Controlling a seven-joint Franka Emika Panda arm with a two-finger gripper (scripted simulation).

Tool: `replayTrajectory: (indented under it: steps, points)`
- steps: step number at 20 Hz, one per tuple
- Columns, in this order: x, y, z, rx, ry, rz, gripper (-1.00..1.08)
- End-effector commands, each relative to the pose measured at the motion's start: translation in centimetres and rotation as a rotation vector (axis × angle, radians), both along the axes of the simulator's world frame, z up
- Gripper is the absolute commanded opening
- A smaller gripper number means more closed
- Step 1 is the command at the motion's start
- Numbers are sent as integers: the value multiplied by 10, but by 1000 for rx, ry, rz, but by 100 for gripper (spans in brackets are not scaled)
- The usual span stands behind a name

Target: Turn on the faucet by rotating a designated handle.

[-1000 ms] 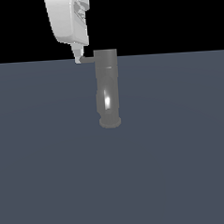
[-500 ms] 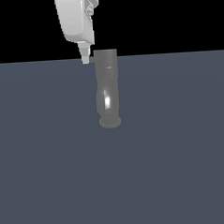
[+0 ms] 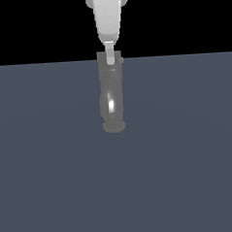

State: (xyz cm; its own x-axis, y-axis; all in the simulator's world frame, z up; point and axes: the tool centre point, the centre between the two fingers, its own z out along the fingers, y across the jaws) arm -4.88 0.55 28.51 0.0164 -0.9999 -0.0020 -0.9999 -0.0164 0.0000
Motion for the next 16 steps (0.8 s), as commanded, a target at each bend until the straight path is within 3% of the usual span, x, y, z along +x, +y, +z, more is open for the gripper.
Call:
replayTrajectory:
  steps: [1,5,6,7,16]
  points:
    - [1,-33,0,-2,-1,-31,-100]
    - [1,-57,0,-2,0,-33,-100]
    - [1,-57,0,-2,0,-33,-100]
    - [3,-32,0,0,-1,2,-100]
    - [24,-56,0,-1,-1,-7,-100]
